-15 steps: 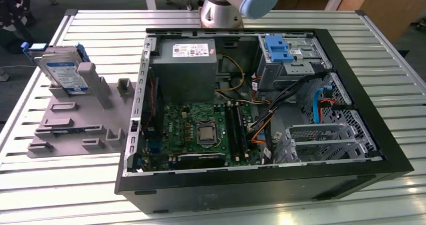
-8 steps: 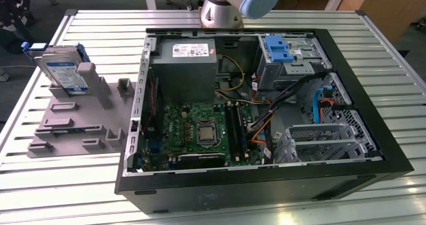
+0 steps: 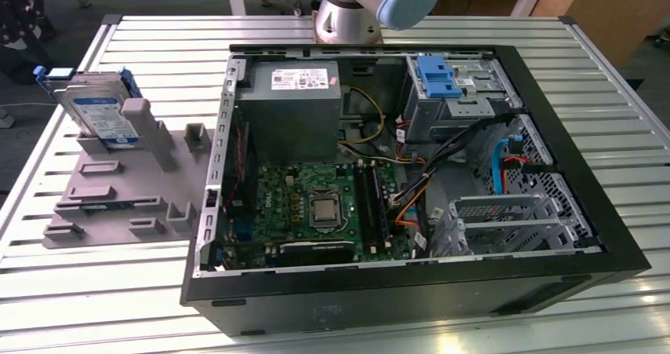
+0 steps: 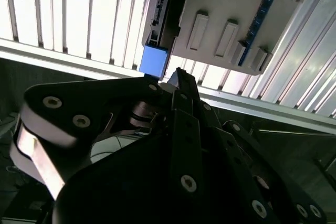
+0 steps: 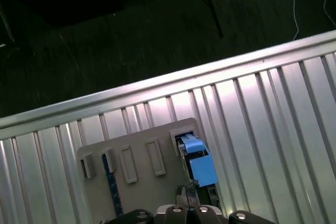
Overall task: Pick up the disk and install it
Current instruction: 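Pick up the disk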
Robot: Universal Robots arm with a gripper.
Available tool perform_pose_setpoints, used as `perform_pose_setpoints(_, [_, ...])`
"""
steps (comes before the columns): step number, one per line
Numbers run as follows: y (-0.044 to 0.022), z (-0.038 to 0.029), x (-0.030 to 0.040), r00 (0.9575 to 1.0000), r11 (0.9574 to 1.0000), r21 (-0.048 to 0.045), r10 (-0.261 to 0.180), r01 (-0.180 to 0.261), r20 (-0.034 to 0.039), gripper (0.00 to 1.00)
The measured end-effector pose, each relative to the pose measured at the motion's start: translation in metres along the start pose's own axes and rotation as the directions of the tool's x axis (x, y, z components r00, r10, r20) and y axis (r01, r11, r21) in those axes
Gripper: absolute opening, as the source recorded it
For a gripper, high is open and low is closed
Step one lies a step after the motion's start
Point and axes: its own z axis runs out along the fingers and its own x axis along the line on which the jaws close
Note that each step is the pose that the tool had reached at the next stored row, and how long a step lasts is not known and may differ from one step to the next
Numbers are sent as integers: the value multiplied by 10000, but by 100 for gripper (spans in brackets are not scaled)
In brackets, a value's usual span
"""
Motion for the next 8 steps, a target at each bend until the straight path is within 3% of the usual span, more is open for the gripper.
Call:
perform_pose_setpoints(2, [0,0,0,9996,9996,-3,-282,282,-12,11])
perform_pose_setpoints(8, [0,1,0,9995,9995,-3,-302,302,-13,11])
